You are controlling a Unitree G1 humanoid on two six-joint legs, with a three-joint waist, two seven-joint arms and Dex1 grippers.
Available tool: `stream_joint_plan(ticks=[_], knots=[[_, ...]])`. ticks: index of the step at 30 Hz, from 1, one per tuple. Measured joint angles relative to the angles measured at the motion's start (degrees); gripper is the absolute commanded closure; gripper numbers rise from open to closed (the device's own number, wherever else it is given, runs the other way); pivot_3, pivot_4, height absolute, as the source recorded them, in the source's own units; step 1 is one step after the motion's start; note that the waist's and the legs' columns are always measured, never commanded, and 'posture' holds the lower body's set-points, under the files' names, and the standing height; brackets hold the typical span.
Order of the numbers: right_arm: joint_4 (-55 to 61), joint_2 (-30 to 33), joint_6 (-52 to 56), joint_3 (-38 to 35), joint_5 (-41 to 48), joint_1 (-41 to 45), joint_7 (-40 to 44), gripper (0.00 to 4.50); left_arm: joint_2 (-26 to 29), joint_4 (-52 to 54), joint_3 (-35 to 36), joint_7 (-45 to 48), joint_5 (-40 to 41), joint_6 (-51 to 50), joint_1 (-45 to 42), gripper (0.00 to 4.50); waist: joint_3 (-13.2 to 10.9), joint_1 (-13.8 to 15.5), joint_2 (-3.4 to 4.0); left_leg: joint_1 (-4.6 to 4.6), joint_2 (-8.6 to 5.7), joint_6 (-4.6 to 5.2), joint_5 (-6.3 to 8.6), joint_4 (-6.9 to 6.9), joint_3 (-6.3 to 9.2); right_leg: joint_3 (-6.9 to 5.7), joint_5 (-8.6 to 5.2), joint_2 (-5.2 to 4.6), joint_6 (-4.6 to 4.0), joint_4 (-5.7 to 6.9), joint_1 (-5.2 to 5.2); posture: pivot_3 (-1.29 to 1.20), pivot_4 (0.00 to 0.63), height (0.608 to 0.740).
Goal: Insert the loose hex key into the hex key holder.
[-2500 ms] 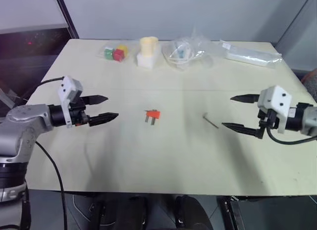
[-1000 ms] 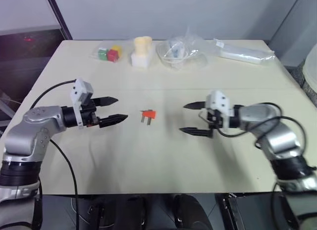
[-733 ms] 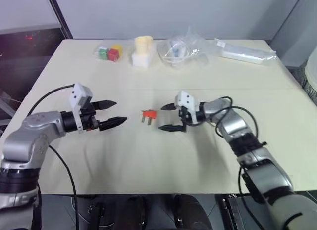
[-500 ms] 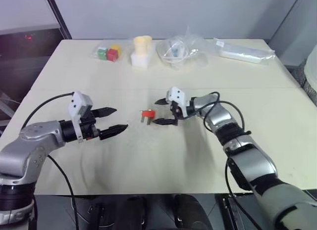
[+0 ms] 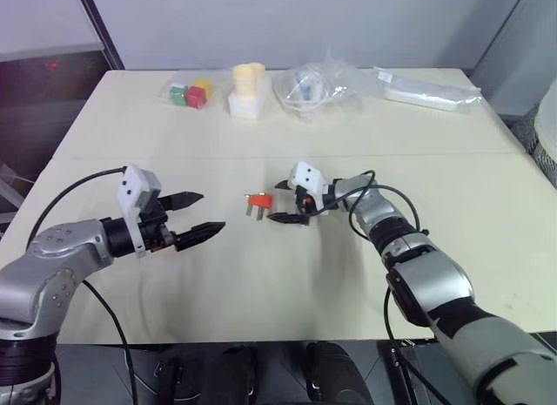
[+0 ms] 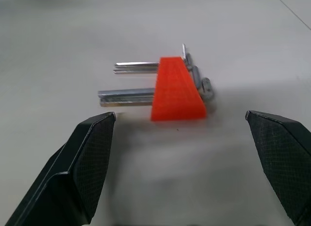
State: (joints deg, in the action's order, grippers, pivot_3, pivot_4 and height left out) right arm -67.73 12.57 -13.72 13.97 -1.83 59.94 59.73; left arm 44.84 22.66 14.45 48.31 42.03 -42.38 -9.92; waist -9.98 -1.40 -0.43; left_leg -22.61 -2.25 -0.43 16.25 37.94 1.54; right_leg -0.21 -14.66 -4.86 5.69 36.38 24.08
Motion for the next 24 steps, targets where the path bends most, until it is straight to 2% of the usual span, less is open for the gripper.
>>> stream_joint_plan(ticks=[24], knots=[[-3.60, -3.62, -1.51, -1.93, -3.64, 1.92, -1.53, 0.02, 0.25, 1.18, 0.48, -2.54, 0.75, 0.00, 0.25, 0.02, 0.00, -1.19, 0.00, 0.03, 0.00, -0.08, -0.05, -0.02, 0.00, 0.04, 0.00, 0.00, 0.00, 0.38, 0.19, 0.00, 0.150, 0.740]])
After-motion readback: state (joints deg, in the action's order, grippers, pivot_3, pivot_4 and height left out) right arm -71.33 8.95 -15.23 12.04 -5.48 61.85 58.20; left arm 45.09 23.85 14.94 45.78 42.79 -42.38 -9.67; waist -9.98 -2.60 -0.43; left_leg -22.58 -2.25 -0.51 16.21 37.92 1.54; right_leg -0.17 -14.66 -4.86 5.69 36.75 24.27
